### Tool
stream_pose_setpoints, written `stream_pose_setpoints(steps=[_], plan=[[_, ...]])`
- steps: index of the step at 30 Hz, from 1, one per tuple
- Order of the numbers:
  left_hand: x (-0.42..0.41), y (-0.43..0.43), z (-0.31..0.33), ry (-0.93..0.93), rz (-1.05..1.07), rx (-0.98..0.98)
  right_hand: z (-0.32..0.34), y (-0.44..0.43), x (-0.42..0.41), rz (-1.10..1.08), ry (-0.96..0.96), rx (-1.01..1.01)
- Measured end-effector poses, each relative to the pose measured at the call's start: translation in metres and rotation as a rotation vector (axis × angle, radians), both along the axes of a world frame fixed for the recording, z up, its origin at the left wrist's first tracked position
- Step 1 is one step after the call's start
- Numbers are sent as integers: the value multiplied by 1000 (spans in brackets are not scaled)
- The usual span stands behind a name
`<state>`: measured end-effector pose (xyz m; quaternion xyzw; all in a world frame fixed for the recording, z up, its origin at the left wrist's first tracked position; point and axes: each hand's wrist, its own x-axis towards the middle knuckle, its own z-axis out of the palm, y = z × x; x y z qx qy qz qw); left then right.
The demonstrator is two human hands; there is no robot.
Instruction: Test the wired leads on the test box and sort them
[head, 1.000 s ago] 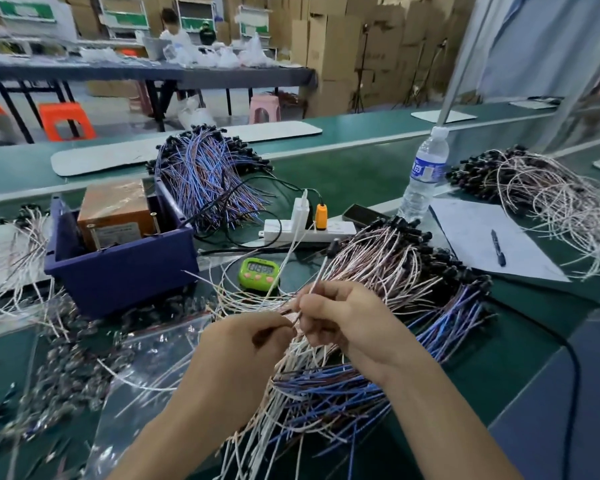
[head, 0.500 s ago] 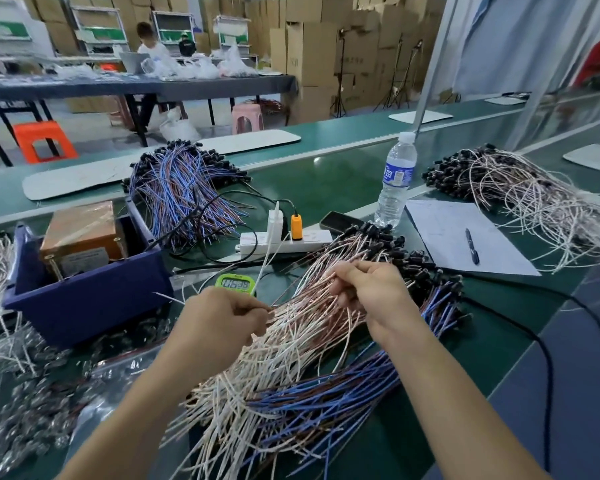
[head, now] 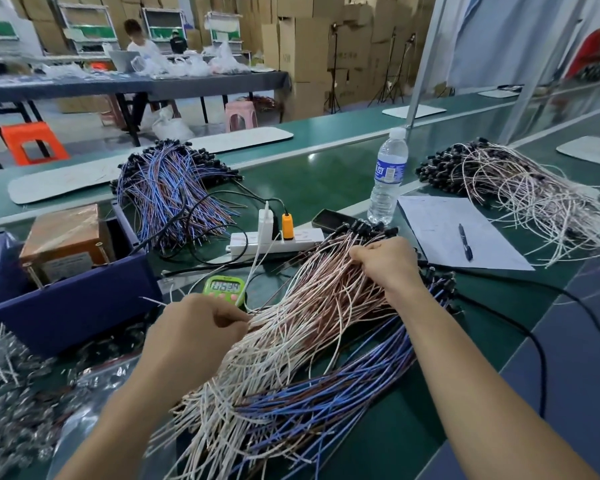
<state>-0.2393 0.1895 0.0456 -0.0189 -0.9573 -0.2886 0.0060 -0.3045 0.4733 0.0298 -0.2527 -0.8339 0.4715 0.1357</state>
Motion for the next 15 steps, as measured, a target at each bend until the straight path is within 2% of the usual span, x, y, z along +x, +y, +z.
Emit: stream_pose_setpoints(steps=[6,10,15], plan=[[6,-4,-12,58,16,148,-2,-12,2,-1,1,285],[9,1,-22,79,18,199,-2,-30,15,-28,99,332],[12,-3,-19,71,38,209,2,-71,33,154,172,309]])
